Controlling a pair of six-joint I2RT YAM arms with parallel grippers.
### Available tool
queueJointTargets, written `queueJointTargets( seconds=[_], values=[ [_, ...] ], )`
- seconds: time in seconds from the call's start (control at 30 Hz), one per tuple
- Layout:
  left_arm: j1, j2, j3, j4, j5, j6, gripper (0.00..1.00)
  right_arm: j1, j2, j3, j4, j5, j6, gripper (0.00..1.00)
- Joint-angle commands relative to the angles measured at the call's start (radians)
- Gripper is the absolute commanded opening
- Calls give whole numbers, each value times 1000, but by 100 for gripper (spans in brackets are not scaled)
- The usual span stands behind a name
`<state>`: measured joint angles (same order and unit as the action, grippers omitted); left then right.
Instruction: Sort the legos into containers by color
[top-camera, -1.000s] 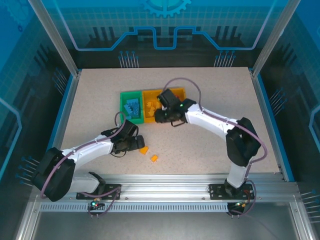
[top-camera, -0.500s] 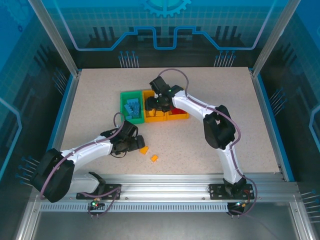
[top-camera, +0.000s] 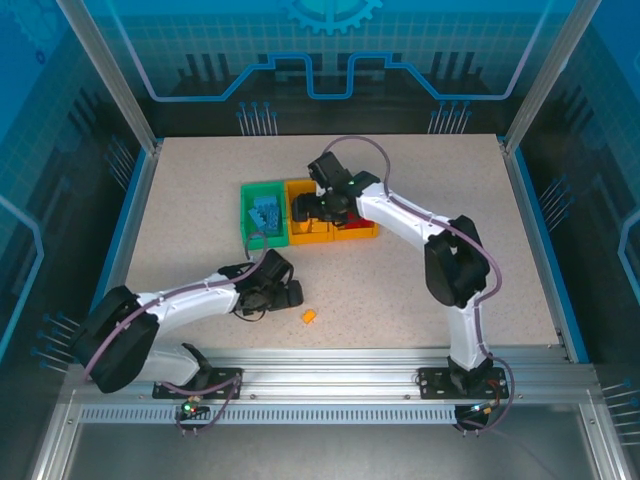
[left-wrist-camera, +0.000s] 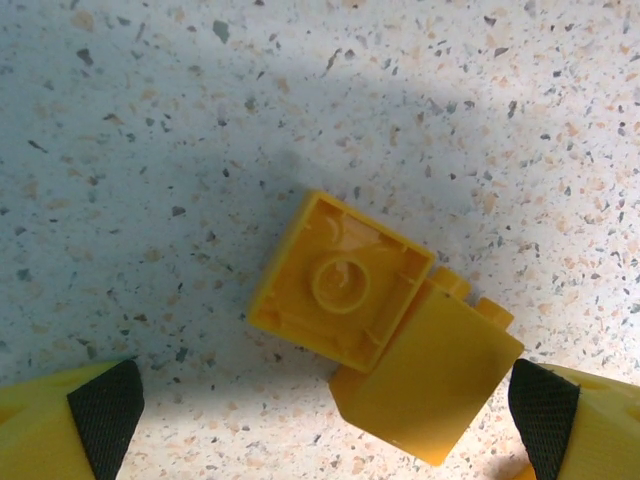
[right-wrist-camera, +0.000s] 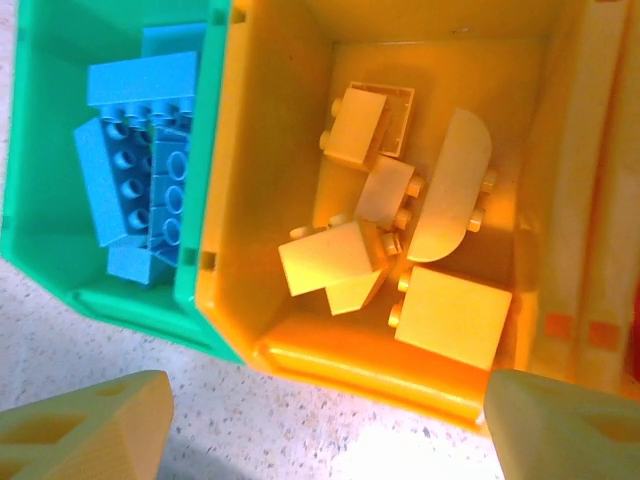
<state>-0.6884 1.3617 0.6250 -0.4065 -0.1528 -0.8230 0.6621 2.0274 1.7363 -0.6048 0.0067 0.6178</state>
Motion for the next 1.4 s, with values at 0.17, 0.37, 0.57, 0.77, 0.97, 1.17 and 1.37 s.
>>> queueJointTargets(
  seconds=[0.17, 0.37, 0.57, 0.77, 0.97, 1.17, 1.37],
  values=[
    [-72, 131, 97, 50, 22, 1, 99, -28, -145, -118, 19, 12, -12, 83],
    [-108, 194, 146, 69, 48, 11, 99, -78, -245, -237, 42, 23, -5, 83],
    [-144, 246, 189, 62, 60, 16, 98, -123, -311, -325, 53, 19, -4, 83],
    [-169, 278, 230, 22, 47, 22, 89, -165, -364, -395, 63, 19, -5, 84],
    [-177, 305, 257, 0, 40, 22, 72, -226, -440, -477, 73, 17, -6, 84],
    [-183, 331, 271, 3, 45, 10, 59, -286, -510, -546, 81, 4, -6, 84],
    [-182, 362, 311, 14, 51, 6, 46, -307, -539, -580, 82, -2, -8, 85]
  ],
)
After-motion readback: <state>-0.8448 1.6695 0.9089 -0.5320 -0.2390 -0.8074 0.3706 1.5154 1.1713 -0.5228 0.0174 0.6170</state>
